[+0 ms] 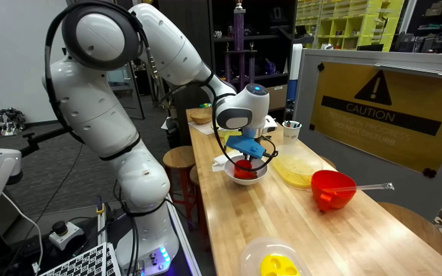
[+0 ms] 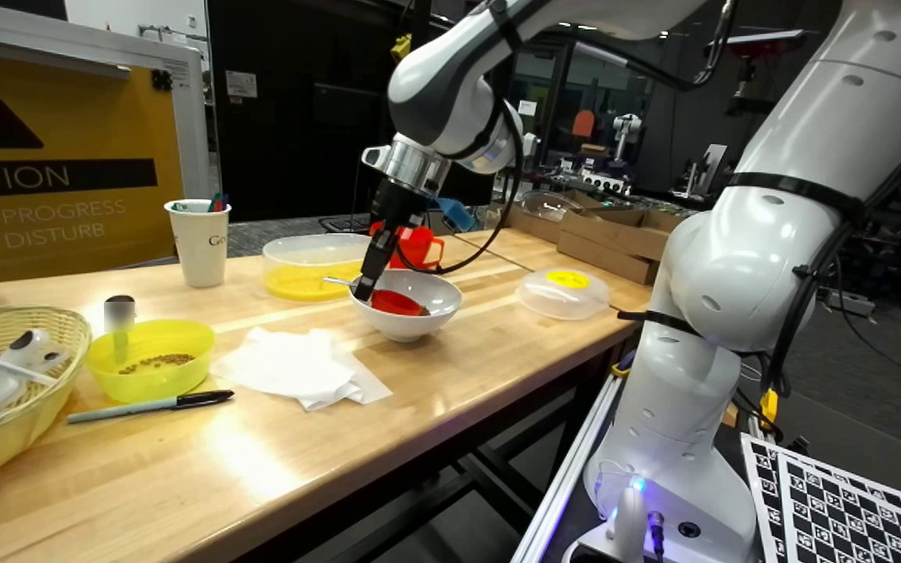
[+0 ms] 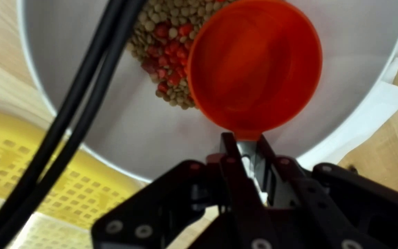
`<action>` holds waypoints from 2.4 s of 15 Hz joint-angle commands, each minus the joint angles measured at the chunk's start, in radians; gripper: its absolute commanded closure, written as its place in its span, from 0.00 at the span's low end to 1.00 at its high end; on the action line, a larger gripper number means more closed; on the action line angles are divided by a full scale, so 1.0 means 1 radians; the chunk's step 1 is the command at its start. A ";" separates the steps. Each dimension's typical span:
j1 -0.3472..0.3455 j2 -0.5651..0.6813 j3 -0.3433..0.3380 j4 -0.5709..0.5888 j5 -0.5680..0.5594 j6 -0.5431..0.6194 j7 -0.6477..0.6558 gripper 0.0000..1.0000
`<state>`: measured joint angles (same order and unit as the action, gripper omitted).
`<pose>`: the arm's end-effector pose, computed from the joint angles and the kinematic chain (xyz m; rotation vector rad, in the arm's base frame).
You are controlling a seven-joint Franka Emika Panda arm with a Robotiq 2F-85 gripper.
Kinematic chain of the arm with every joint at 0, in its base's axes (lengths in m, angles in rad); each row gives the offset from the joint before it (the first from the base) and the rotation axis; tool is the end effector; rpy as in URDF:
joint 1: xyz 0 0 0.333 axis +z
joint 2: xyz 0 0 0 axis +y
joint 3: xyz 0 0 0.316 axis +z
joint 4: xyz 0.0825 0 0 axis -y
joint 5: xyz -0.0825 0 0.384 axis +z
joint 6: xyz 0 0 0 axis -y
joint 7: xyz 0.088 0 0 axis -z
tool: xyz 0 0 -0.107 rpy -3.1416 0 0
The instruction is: Use the scoop to stir the contents of the white bowl
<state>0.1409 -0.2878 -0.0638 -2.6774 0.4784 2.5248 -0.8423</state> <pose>0.4118 0.0282 0.3401 -2.7672 -0.7747 -0.3444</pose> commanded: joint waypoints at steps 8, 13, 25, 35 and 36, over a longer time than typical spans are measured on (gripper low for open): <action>-0.069 0.128 -0.055 0.144 -0.021 -0.030 0.067 0.96; -0.098 0.075 -0.070 0.067 0.001 0.008 0.059 0.96; -0.028 -0.115 -0.031 -0.095 -0.064 0.096 0.142 0.96; 0.018 -0.115 -0.047 -0.030 -0.142 0.088 0.242 0.96; 0.017 -0.112 -0.052 -0.027 -0.144 0.088 0.245 0.96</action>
<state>0.1520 -0.4000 -0.0970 -2.7148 0.3672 2.6071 -0.6294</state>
